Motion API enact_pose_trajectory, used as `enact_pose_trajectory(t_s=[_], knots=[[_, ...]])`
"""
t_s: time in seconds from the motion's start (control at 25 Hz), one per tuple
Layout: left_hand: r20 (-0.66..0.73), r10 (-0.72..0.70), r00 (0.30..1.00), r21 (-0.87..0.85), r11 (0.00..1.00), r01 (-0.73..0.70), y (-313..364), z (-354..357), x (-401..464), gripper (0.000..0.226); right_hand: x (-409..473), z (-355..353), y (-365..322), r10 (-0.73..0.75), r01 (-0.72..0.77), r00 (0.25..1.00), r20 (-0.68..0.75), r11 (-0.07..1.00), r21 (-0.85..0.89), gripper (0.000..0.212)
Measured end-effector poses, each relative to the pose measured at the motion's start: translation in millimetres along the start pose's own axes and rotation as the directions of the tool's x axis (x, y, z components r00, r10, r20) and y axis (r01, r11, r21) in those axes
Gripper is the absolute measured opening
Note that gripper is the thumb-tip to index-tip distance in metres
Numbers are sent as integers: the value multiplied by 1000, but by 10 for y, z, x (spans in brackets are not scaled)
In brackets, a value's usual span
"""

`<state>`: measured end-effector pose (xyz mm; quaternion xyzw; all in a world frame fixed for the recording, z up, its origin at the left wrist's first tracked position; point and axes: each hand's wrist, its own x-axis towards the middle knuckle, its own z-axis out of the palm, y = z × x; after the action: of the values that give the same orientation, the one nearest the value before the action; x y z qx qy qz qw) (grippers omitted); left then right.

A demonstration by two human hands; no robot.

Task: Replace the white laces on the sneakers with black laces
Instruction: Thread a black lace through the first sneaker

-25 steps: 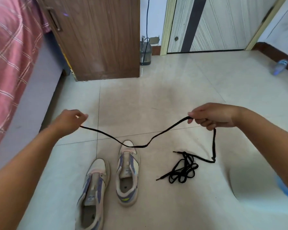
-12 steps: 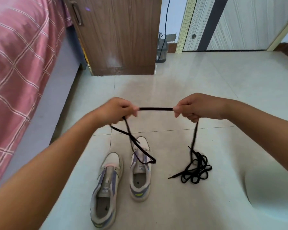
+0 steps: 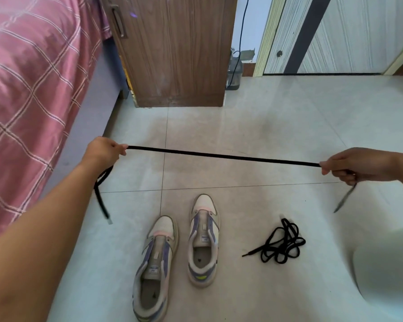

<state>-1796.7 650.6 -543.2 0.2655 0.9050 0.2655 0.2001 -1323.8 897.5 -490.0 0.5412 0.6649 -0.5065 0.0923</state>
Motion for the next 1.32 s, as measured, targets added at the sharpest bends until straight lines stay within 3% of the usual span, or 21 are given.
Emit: enact_pose_trajectory(t_s=[0.12,0.2,0.28,0.36,0.44,0.48,0.52,0.56,0.64,0.68,0.72,0.8,0.92,1.04,1.12,1.24,1.32], knots=[[-45,-52,998,74,996,55,-23,-65,160,30,75,-174,211,146,-146,989,5,988,-58,28],[-60,-40,997,88,995,45,95,-78,220,34,180,-237,235,185,-186,980,-69,983,-12,21],[-124,76,989,16,997,-75,402,-143,242,34,317,-330,57,74,-32,975,-211,981,193,15],[-254,175,951,-190,955,-226,804,-213,216,29,412,-357,-256,-27,169,952,-306,878,448,26],[-289,113,951,-367,904,-218,1027,-131,104,40,463,-167,-496,-74,244,950,-304,784,571,28],[-221,19,975,-412,904,-111,999,31,17,43,522,54,-525,-71,215,963,-261,788,577,26],[-70,-90,993,-442,896,50,891,263,-105,39,594,363,-504,-57,155,981,-186,806,571,24],[156,-189,970,-456,857,240,729,564,-265,32,665,738,-448,-40,85,995,-91,818,568,22],[570,-236,787,-408,751,520,434,1122,-719,25,702,1575,-317,-6,-83,989,151,809,582,19],[664,-190,723,-362,764,534,333,1334,-944,24,671,1966,-276,12,-175,963,270,790,588,23],[699,-130,703,-319,823,470,259,1500,-1121,24,632,2289,-255,27,-253,930,366,770,586,29],[698,5,716,-260,933,247,210,1670,-1378,26,597,2702,-244,16,-311,896,444,737,600,32],[661,68,747,-227,967,113,169,1588,-1467,30,664,2843,-277,-13,-223,940,341,733,642,26],[677,45,735,-270,944,191,-11,1385,-1447,30,816,2658,-411,38,-142,984,173,755,640,27],[642,30,766,-272,943,191,-161,1244,-1438,29,961,2457,-629,27,-64,997,69,789,611,28],[530,46,847,-341,926,163,-219,1029,-1293,27,1035,2047,-1205,-128,193,980,-149,783,592,29],[381,55,923,-443,887,130,-122,890,-1159,26,854,1723,-1659,-327,457,887,-326,723,518,26]])
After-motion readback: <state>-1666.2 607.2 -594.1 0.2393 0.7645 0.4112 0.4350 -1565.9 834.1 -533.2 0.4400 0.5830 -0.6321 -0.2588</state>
